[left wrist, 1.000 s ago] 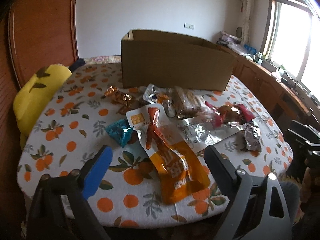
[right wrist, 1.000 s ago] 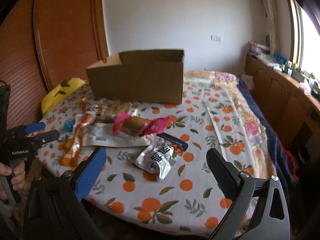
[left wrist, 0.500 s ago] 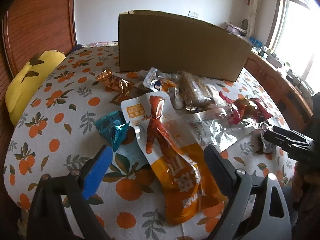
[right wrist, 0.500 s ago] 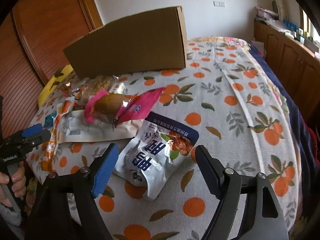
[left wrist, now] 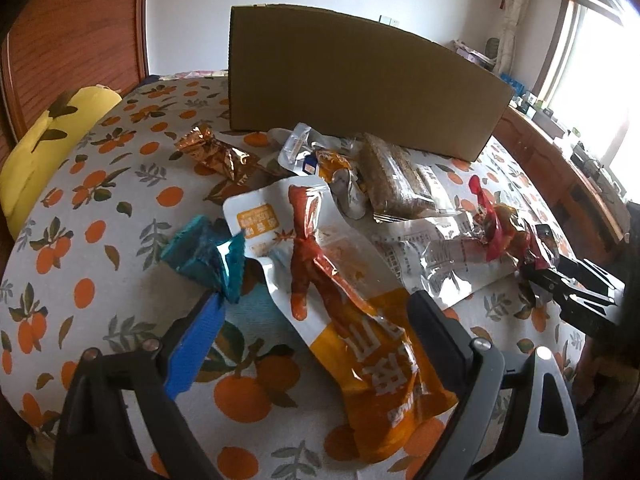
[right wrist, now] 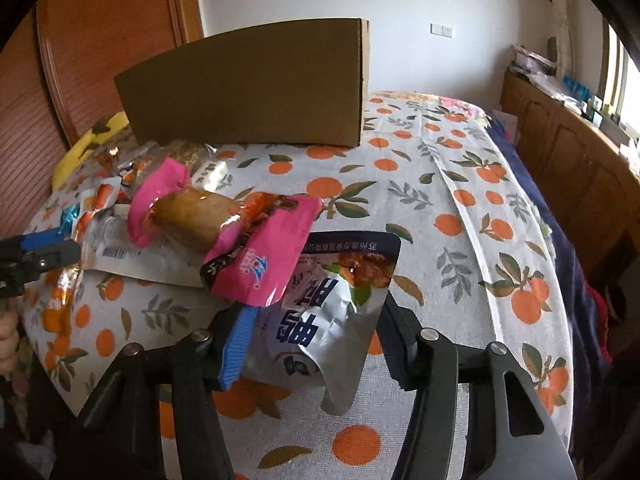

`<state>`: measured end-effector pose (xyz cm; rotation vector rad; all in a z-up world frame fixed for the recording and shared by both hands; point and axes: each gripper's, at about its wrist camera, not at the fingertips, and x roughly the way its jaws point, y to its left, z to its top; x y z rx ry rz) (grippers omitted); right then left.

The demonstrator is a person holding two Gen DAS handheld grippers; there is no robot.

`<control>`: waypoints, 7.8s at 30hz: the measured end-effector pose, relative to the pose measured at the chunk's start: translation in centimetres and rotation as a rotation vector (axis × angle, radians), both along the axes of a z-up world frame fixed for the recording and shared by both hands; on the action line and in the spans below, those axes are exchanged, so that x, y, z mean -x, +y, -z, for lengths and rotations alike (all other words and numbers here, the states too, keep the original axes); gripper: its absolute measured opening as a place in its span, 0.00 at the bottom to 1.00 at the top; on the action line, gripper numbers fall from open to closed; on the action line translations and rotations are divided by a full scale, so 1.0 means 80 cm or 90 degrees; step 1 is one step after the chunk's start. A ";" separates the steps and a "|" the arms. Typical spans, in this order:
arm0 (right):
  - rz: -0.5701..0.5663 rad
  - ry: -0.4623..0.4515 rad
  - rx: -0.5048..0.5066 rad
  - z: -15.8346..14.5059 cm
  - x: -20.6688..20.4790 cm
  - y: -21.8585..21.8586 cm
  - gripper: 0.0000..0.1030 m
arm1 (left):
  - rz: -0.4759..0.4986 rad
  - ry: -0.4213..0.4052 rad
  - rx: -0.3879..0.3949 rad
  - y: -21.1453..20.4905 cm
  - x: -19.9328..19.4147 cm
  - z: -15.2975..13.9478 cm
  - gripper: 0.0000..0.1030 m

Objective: Organize snacks
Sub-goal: 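Move the left tool to the orange spicy-strip bag while the right tool approaches the white pouch, then close the left gripper on the orange spicy-strip bag and lift it, then carry the orange bag over the box with the left gripper while the right gripper grasps a clear wrapper, then open the left gripper to drop the orange bag into the box while the right drops the wrapper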

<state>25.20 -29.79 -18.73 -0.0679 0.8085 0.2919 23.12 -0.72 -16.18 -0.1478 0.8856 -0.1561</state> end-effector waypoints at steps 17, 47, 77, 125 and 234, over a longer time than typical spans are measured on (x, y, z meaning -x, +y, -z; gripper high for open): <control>-0.007 -0.027 0.030 0.002 0.003 0.007 0.54 | -0.015 0.021 -0.006 -0.015 -0.029 0.003 0.91; -0.017 -0.035 0.033 0.003 0.005 0.008 0.55 | 0.016 0.055 -0.062 -0.011 -0.021 0.000 0.65; -0.003 -0.026 0.000 -0.006 0.009 -0.011 0.40 | 0.040 -0.017 -0.049 0.003 0.023 -0.021 0.45; -0.067 -0.157 0.010 -0.149 0.002 -0.011 0.00 | 0.083 -0.181 -0.024 -0.005 -0.017 -0.136 0.46; -0.080 -0.176 -0.021 -0.233 -0.104 0.052 0.41 | 0.127 -0.218 -0.047 -0.020 -0.142 -0.191 0.70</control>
